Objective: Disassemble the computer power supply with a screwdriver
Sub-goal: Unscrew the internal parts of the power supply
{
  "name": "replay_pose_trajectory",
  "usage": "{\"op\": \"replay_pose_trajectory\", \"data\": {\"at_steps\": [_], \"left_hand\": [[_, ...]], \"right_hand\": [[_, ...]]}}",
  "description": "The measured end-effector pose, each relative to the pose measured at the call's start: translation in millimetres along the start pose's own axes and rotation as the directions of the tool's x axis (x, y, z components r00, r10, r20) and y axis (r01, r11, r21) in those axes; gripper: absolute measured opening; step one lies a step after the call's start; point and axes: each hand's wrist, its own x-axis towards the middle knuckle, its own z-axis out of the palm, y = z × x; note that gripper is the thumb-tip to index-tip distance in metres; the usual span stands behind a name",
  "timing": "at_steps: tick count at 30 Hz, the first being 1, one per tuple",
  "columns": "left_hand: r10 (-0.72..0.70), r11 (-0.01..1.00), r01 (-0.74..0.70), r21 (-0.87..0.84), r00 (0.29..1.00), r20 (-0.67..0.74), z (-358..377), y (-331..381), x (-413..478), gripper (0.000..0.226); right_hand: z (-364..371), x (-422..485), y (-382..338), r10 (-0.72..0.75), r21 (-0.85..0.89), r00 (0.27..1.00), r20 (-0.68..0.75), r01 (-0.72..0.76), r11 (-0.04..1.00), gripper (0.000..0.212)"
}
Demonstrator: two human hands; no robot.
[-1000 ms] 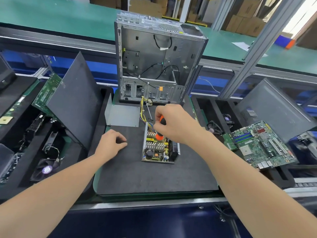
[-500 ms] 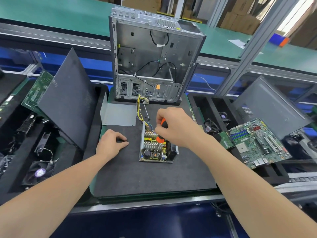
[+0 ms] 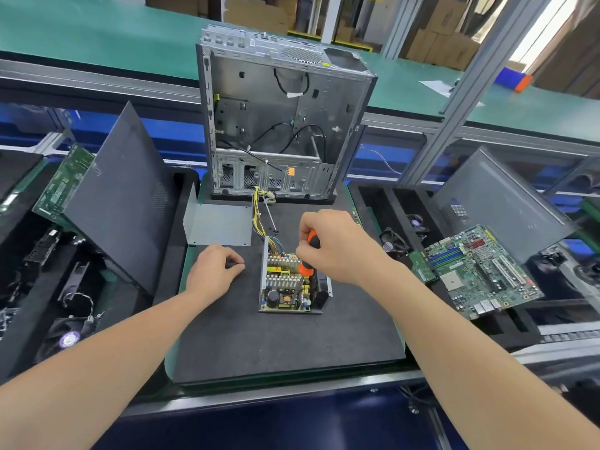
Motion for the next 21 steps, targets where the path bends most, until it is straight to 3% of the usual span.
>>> {"op": "replay_pose_trajectory", "data": {"at_steps": [4,14,21], "left_hand": [[-0.010,0.998,0.007,0.063,0.999,0.050,4.3,-1.7,6.2,0.003],[0.031,0.999,-0.031,0.017,0.998,0.051,2.5,-10.7,3.8,0.007],[0.058,0.995,-0.068,-0.067,0.989,-0.139,-8.3,22.1,-3.6,0.022]], "right_hand": [[-0.2,-2.2,2.2,0.008,0.012,1.000,-0.006,-0.007,1.000,0.007],[-5.2,-6.0,16.2,0.025,0.003,1.000,-0.017,-0.025,1.000,0.006],[-5.3,-7.6,27.1,-0.001,-0.017,1.000,-0.003,0.001,1.000,0.005]]}}
